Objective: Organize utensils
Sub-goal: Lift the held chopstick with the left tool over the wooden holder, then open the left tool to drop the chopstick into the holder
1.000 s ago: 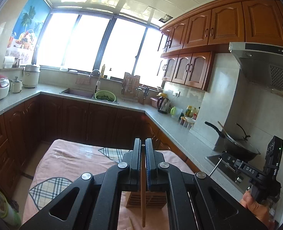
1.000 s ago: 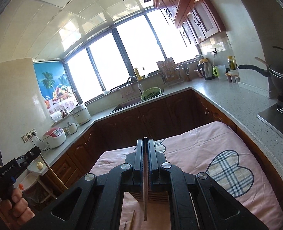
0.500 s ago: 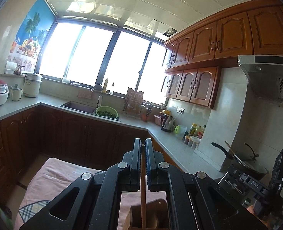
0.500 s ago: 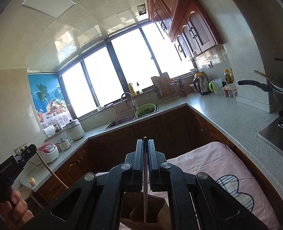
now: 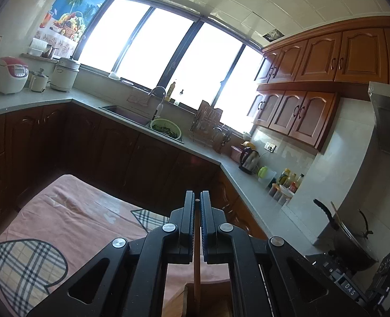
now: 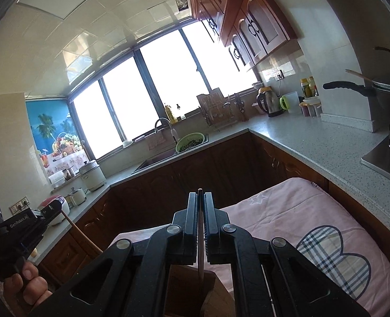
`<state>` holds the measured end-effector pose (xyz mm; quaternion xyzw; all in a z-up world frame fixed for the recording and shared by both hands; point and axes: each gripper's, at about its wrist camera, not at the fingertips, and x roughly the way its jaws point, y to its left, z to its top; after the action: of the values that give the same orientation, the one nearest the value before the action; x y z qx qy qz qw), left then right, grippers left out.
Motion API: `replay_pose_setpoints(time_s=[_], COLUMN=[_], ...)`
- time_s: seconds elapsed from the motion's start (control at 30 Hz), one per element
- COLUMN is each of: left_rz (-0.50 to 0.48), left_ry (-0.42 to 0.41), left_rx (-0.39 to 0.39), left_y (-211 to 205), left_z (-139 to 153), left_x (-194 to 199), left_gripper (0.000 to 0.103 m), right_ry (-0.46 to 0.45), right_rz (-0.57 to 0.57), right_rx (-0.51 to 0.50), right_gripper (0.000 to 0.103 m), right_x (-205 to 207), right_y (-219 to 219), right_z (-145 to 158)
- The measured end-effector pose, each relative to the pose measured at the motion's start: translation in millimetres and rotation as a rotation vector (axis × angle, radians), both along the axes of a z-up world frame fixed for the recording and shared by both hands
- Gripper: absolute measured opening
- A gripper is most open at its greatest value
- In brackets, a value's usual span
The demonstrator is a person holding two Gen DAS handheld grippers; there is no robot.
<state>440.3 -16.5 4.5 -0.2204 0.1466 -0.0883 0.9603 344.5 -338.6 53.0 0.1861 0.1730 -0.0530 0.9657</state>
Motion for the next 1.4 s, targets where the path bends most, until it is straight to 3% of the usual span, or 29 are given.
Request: replay_pose_setpoints(time_s=[0.3,0.47,0.73,0.77,0.8,0.83,0.87,0.9,0.97,1.03,1.1,1.17,1.23,1.4], left_rz=[-0.001,-0.018,-0.035,-0.039,-0.044,-0.037,-0.029,-0.028,-0.034,-0.033,-0.006,-0.011,-0.012,0.004], left_ry=[0.021,0.059,0.08,0.087,0.093,0.088,0.079,0.071,0.067,0.069,0.073,0.072,0.088,0.162], left_rx=[0.058,0.072,0.076,0.077,0.072,0.07,0.073,0.078,0.079,0.077,0.095,0.098,0.111,0.197], left_y=[-30,-28,-7,-6,-3,0,1,2,3,7,11,17,21,28], left_z=[-7,-11,7,7,8,7,8,10,10,11,11,10,9,6], left_x=[9,14,14,15,14,11,8,5,-1,-9,-20,-36,-52,-97], left_gripper=[0.002,0.003,0.003,0.008,0.023,0.029,0.039,0.042,0.048,0.059,0.077,0.078,0.081,0.082], right_ry=[0.021,0.024,0.064,0.067,0.072,0.076,0.083,0.088,0.082,0.068,0.055,0.044,0.037,0.051], right_rz=[-0.011,-0.015,-0.014,-0.011,-0.009,-0.001,0.0,-0.001,-0.003,-0.006,-0.004,0.012,0.025,0.054], right_rx=[0.049,0.036,0.057,0.063,0.068,0.076,0.081,0.083,0.088,0.096,0.106,0.126,0.14,0.15], right_gripper=[0.004,0.004,0.006,0.009,0.009,0.011,0.014,0.018,0.048,0.065,0.073,0.093,0.099,0.099], right_x=[6,5,10,10,10,10,10,9,5,-1,-8,-15,-25,-56], right_y=[3,5,-6,-7,-8,-9,-8,-8,-10,-10,-11,-12,-12,-5], right_z=[-33,-36,-36,-36,-36,-36,-36,-36,-34,-31,-28,-25,-23,-20])
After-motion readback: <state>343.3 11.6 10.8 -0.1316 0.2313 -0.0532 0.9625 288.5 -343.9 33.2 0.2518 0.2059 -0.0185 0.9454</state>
